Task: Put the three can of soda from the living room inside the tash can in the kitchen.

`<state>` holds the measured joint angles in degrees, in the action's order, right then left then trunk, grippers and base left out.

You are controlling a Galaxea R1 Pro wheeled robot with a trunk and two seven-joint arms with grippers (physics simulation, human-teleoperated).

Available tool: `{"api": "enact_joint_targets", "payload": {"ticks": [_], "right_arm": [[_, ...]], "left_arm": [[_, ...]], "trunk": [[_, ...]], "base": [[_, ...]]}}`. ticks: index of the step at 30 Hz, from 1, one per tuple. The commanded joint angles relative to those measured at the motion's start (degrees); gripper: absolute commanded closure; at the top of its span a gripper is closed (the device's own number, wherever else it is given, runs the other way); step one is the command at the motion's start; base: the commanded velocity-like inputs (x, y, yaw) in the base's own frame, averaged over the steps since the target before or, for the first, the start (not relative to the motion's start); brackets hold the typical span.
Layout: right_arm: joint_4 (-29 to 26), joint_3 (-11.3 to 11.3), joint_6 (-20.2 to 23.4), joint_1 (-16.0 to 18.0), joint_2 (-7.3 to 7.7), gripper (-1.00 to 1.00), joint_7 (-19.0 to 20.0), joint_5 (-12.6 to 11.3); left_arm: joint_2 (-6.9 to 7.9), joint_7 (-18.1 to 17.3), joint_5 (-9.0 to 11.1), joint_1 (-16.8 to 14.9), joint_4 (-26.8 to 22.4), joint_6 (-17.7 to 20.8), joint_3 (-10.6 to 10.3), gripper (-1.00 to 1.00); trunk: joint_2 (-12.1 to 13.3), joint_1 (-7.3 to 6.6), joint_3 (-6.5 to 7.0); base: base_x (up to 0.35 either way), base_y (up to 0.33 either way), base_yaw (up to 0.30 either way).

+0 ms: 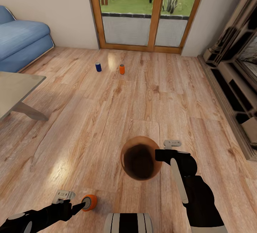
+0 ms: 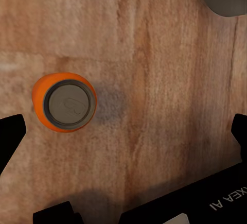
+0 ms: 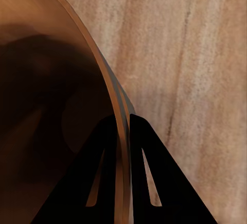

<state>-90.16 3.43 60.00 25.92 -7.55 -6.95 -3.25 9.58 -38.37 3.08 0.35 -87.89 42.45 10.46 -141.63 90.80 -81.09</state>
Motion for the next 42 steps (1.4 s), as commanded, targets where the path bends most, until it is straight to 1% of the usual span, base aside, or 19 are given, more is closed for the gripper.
{"api": "enact_joint_targets", "payload": {"ticks": [1,31,32,33,36,37,38,40,42], "right_arm": [[-0.01,0.00,0.00,0.01,-0.01,1.00,0.26,-0.96],[-0.01,0.00,0.00,0.01,-0.02,1.00,0.29,-0.97],[-0.01,0.00,0.00,0.01,-0.03,1.00,0.28,-0.97],[-0.01,0.00,0.00,0.01,-0.05,1.00,0.28,-0.97],[-0.01,0.00,0.00,0.01,-0.02,1.00,0.27,-0.97],[-0.01,0.00,0.00,0.01,-0.02,1.00,0.27,-0.97],[-0.01,0.00,0.00,0.01,0.03,1.00,0.27,-0.97],[-0.01,-0.01,0.00,0.01,0.06,1.00,0.28,-0.97],[-0.01,-0.02,0.00,0.01,0.07,1.00,0.32,-0.97]], "left_arm": [[0.00,-0.02,0.00,0.00,0.00,0.00,0.00,-1.00],[-0.09,0.75,-0.10,0.00,0.11,0.06,0.11,-1.00],[-0.06,0.77,-0.13,0.00,0.12,0.04,0.49,-1.00],[-0.04,0.71,-0.14,0.00,0.14,0.01,1.30,-1.00],[-0.07,0.29,-0.07,0.00,0.15,-0.01,5.56,-1.00],[-0.06,0.24,-0.05,0.00,0.16,0.00,6.19,-1.00],[-0.02,0.15,-0.03,0.00,0.17,-0.05,7.45,-1.00],[0.04,0.17,-0.04,0.00,0.17,-0.04,8.28,-1.00],[0.06,0.26,-0.06,0.00,0.14,0.01,8.57,-1.00]], "trunk": [[0.00,-0.01,0.00],[0.00,-0.01,0.00],[0.00,-0.01,0.00],[0.00,-0.01,0.00],[0.00,-0.01,0.00],[0.00,-0.01,0.00],[0.00,-0.01,0.00],[0.00,-0.01,0.00],[0.00,-0.01,0.00]], "base": [[0.000,0.000,0.000],[0.000,0.000,0.000],[0.000,0.000,0.000],[0.000,0.000,0.000],[0.000,0.000,0.000],[0.000,0.000,0.000],[0.000,0.000,0.000],[0.000,0.000,0.000],[0.000,0.000,0.000]]}}
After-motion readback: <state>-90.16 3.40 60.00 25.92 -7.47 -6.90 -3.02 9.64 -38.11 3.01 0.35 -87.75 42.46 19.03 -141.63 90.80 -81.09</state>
